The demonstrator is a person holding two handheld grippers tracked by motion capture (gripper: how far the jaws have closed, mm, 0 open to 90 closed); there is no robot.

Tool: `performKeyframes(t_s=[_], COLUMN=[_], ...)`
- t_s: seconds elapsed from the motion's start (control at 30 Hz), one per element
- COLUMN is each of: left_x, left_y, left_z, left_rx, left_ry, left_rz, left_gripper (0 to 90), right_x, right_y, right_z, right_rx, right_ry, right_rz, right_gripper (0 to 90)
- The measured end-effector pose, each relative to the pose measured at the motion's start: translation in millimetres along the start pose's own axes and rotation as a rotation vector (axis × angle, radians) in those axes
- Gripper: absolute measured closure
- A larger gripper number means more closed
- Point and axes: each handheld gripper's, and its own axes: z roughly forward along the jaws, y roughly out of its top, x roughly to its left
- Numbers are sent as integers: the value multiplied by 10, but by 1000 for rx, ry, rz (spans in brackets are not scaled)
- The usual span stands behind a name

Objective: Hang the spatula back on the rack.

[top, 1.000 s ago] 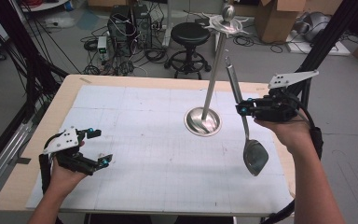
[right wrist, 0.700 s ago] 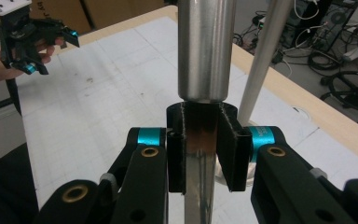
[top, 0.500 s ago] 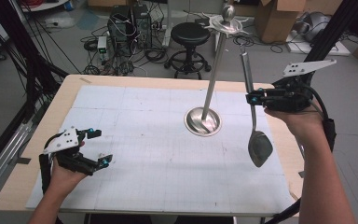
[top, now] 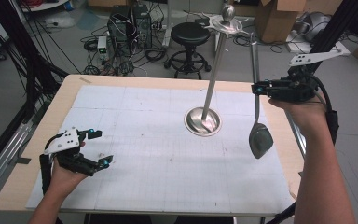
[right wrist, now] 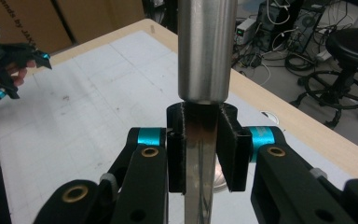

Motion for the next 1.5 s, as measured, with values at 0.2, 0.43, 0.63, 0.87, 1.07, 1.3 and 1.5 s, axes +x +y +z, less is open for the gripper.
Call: performKeyframes(t_s=[0.2, 0.43, 0.63, 0.87, 1.07, 1.3, 1.5], left_x=[8, 10, 6, 6, 8, 4, 2], left_y=[-7, -9, -11, -15, -17, -17, -17], left_z=[-6, -7, -6, -6, -4, -4, 0], left_rx=[0, 4, 5, 10, 13, 18, 16], left_ry=[4, 5, 4, 8, 8, 9, 5], left_rz=[-4, -1, -4, -1, 2, 2, 1], left_gripper=[17, 17, 17, 17, 17, 17, 17], right_x=[-90, -141, -162, -191, -191, -189, -169], right_y=[31, 34, 36, 40, 46, 53, 65], right_z=[13, 87, 106, 133, 178, 215, 256], right_rx=[2, 13, 15, 10, 18, 27, 31], right_ry=[-13, -20, -19, -22, -8, 1, 12], right_rz=[24, 38, 51, 55, 51, 49, 40], right_gripper=[753, 752, 753, 753, 753, 753, 753])
